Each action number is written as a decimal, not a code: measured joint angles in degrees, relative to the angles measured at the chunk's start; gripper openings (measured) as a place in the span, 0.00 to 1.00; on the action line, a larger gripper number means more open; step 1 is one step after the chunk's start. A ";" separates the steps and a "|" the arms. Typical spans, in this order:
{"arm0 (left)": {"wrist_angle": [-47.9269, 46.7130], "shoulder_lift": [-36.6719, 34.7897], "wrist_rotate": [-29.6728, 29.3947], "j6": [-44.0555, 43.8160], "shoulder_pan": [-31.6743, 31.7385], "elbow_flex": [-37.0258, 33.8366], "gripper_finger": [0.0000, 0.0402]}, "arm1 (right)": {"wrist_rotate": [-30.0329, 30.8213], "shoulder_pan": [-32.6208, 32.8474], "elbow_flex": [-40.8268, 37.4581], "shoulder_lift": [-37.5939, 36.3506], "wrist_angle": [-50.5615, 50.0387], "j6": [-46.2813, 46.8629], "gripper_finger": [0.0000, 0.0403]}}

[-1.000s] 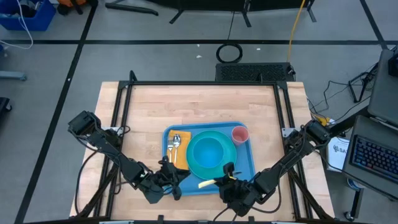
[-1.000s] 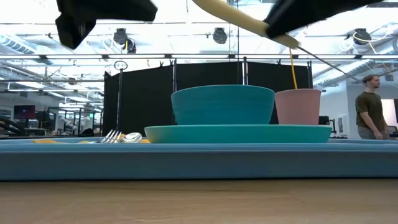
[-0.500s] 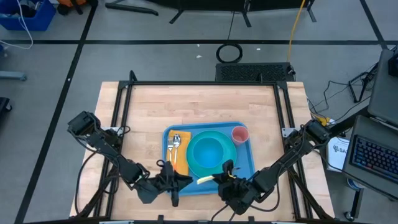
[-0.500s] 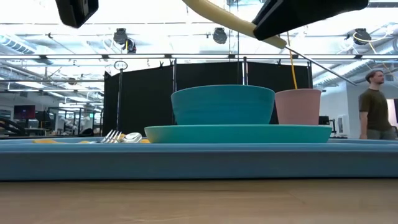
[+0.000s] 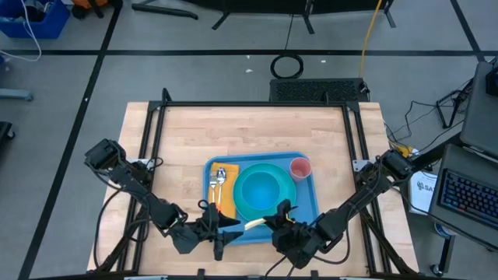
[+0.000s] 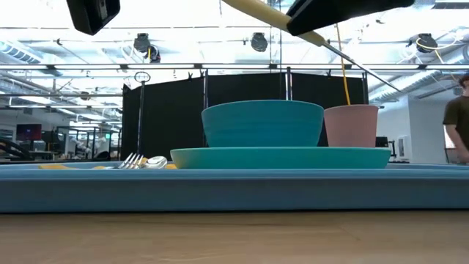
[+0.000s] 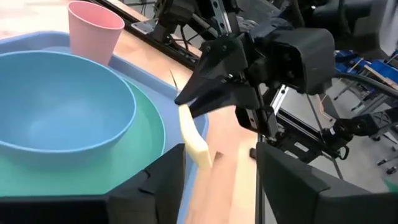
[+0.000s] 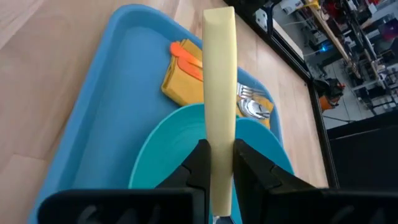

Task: Set up tray
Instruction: Put the yellow knife to the right of the orange spoon on the yellow napkin

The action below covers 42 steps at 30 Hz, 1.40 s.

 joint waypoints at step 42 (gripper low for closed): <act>-2.96 0.02 2.96 0.05 1.46 0.00 0.44 | -1.84 -1.97 -0.03 0.04 10.88 -9.97 0.08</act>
